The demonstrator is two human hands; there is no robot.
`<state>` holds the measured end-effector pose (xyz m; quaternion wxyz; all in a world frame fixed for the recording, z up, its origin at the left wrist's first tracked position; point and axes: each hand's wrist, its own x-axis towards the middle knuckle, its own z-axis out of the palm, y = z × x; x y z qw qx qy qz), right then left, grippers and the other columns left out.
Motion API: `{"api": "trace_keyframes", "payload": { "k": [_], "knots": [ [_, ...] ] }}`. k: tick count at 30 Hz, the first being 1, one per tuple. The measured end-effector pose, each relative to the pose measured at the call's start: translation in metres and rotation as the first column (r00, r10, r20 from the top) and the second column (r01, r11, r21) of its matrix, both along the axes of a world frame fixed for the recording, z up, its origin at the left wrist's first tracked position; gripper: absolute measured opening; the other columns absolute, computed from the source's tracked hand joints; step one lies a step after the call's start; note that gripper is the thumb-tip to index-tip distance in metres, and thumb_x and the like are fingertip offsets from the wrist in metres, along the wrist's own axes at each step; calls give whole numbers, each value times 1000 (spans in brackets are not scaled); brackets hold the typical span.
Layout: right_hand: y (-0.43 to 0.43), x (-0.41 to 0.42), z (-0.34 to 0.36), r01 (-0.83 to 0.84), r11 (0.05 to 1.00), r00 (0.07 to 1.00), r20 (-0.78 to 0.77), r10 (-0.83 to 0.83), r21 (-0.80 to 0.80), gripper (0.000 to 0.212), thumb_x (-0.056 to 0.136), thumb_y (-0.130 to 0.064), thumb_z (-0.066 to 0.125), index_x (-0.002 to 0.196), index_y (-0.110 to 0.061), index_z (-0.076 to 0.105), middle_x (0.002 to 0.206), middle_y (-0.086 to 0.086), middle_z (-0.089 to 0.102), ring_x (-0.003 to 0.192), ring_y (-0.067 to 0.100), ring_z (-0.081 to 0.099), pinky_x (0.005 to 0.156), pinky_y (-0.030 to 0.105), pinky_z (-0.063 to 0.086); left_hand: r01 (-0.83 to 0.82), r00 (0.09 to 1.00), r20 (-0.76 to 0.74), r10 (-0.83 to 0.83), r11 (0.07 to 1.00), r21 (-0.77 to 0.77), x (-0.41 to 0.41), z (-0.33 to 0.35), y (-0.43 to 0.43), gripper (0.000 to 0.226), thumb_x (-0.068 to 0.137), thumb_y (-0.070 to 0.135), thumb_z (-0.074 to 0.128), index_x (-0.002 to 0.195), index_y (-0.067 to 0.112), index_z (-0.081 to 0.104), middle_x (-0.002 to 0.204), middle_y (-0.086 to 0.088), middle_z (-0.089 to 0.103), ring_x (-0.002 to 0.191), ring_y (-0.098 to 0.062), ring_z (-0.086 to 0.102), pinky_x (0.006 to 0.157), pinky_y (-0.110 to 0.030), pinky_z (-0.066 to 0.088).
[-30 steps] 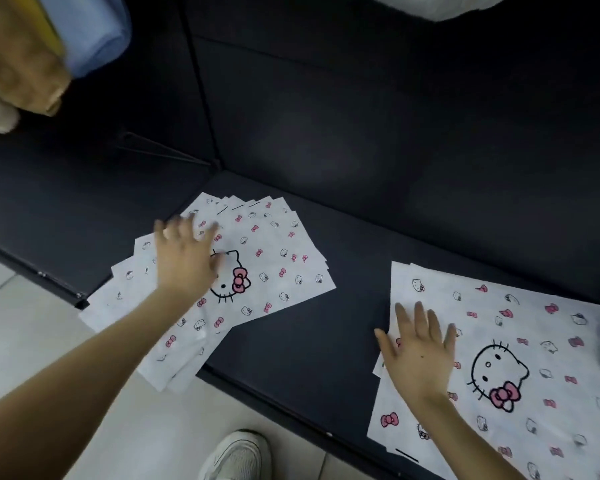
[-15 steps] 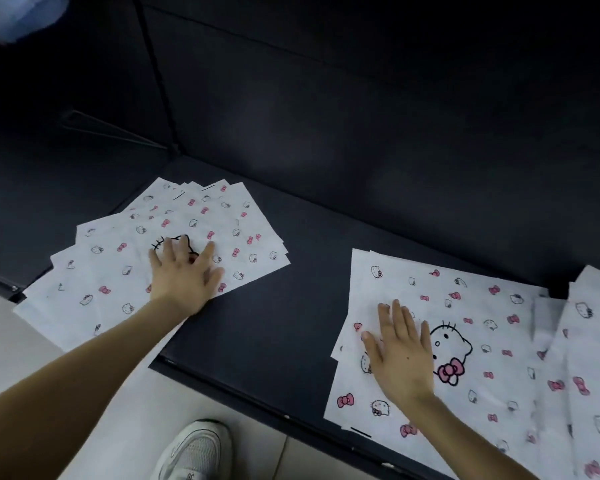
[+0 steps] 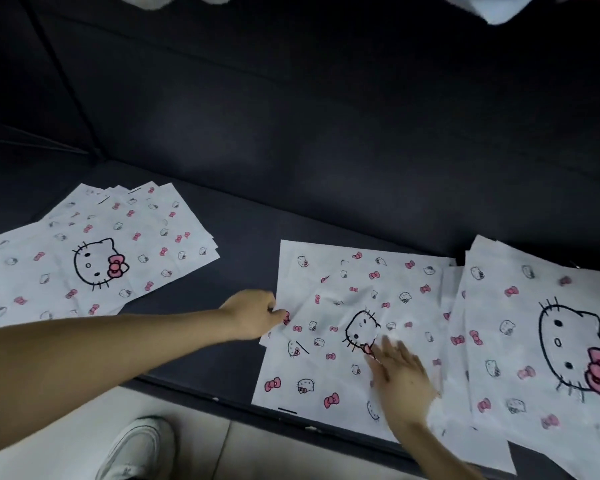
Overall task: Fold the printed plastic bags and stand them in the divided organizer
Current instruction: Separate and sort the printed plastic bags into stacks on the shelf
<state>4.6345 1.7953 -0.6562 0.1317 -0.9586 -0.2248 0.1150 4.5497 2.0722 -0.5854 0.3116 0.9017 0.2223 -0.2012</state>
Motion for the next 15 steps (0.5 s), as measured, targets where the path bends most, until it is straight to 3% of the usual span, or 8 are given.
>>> {"api": "trace_keyframes", "payload": {
  "k": [3, 5, 8, 12, 15],
  "knots": [
    [18, -10, 11, 25, 980, 996, 76, -41, 199, 44, 89, -45, 45, 94, -15, 77, 99, 1, 74, 95, 27, 70, 93, 44, 50, -209, 977, -9, 211, 962, -178, 0, -1, -3, 32, 94, 47, 50, 90, 16, 54, 84, 2, 51, 77, -13, 46, 63, -25, 36],
    [31, -15, 21, -62, 961, 987, 157, 19, 271, 47, 93, -48, 43, 97, -16, 77, 103, -2, 73, 99, 21, 69, 96, 52, 45, -353, 931, -41, 363, 864, -359, -2, -1, 0, 37, 93, 51, 51, 103, 16, 54, 98, 3, 54, 92, -14, 51, 78, -26, 45],
    [50, -18, 37, -216, 919, 968, 195, 157, 330, 60, 95, -61, 27, 101, -25, 76, 109, -8, 71, 105, 12, 66, 100, 43, 41, -475, 853, -71, 518, 712, -518, -8, 0, 7, 44, 90, 50, 57, 114, 13, 53, 106, 3, 57, 99, -13, 56, 81, -30, 50],
    [78, -8, 52, -333, 851, 939, 228, 259, 405, 38, 89, -51, 46, 103, -29, 75, 109, -5, 71, 104, 14, 66, 103, 42, 39, -546, 743, -117, 659, 494, -677, -25, 4, 21, 31, 88, 35, 67, 111, 13, 66, 102, -3, 73, 94, -20, 68, 87, -40, 55],
    [113, -2, 62, -371, 832, 924, 248, 290, 412, 34, 85, -44, 51, 103, -28, 74, 109, -4, 71, 104, 14, 66, 103, 38, 41, -535, 606, 6, 795, 414, -736, -37, 13, 36, 11, 89, 14, 67, 99, 17, 64, 103, -10, 72, 86, -19, 69, 79, -33, 57]
  ]
}}
